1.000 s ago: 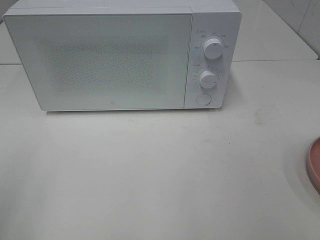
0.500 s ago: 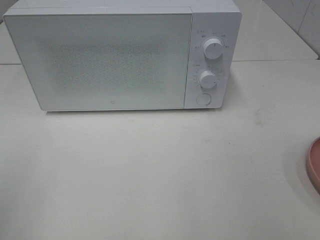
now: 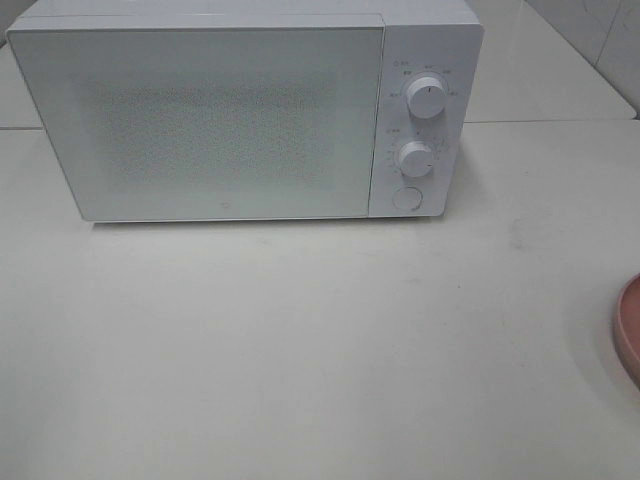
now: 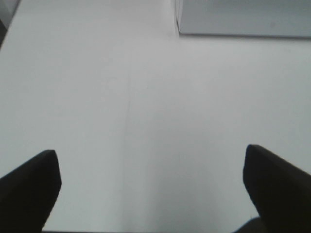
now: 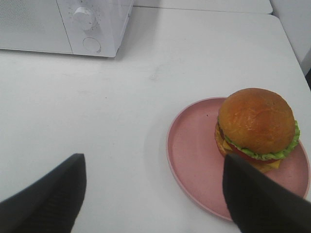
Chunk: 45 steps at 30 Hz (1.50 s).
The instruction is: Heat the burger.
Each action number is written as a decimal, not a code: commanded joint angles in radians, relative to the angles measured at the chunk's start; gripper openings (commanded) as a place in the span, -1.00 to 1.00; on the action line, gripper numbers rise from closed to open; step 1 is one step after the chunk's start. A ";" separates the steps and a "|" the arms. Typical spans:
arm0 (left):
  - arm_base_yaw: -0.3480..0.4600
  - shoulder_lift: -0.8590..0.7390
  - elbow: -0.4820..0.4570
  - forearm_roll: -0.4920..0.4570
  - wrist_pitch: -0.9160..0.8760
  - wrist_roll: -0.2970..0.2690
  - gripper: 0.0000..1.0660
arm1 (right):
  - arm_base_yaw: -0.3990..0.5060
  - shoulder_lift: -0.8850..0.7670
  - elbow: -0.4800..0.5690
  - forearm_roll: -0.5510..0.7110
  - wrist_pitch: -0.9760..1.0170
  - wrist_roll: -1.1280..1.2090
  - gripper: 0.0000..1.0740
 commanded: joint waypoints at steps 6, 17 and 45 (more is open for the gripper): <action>0.088 -0.179 0.005 -0.004 -0.003 0.002 0.76 | -0.007 -0.026 0.002 0.001 -0.005 -0.008 0.40; 0.088 -0.183 0.005 -0.004 -0.003 0.002 0.76 | -0.007 -0.020 0.002 0.001 -0.005 -0.008 0.40; 0.088 -0.183 0.005 -0.004 -0.003 0.002 0.76 | -0.007 -0.020 0.002 0.001 -0.005 -0.008 0.40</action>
